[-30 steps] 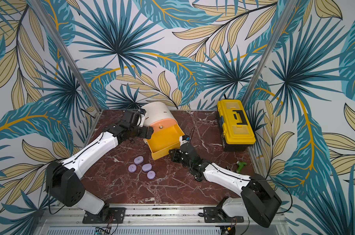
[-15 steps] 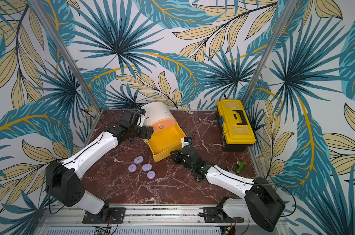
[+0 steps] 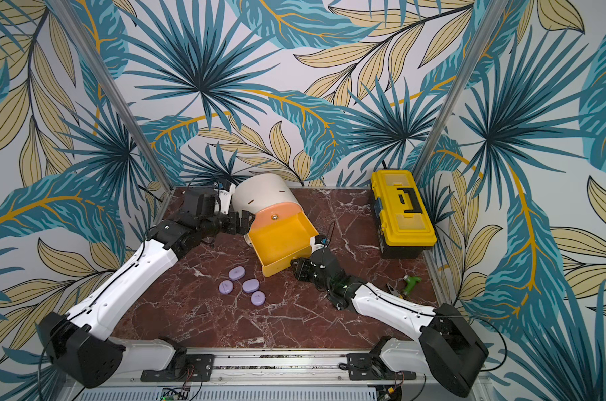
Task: Put the bluetooth earphones in the drawer according to color
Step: Open the drawer in the storage box, then pick up the Bluetooth earphone from the center of the board.
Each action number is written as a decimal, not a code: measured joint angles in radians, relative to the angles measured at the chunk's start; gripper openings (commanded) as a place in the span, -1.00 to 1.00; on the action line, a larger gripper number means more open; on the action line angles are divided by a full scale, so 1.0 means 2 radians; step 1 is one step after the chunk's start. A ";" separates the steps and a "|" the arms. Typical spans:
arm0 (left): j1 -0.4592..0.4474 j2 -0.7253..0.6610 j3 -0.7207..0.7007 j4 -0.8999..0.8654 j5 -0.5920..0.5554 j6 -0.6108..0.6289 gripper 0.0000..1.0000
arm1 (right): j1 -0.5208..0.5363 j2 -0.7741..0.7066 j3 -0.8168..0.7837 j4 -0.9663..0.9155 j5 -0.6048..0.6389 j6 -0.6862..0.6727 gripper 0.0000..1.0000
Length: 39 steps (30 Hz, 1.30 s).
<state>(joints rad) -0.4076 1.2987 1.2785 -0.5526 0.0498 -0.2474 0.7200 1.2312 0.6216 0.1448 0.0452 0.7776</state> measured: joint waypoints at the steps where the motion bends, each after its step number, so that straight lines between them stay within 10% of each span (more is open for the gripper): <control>1: 0.000 -0.014 -0.011 0.002 0.002 -0.006 1.00 | 0.000 -0.009 0.000 -0.007 0.000 0.000 0.07; 16: 0.001 -0.259 -0.208 0.013 0.024 -0.100 1.00 | 0.000 -0.179 -0.033 -0.175 0.052 -0.025 0.99; 39: 0.001 -0.391 -0.387 -0.007 0.027 -0.217 1.00 | -0.006 -0.201 -0.057 -0.390 0.193 0.025 0.98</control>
<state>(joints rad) -0.4065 0.5163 0.5053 -0.5663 0.1036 -0.6807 0.7082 0.8288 0.5083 -0.6361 0.4305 0.8272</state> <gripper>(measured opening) 0.999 0.994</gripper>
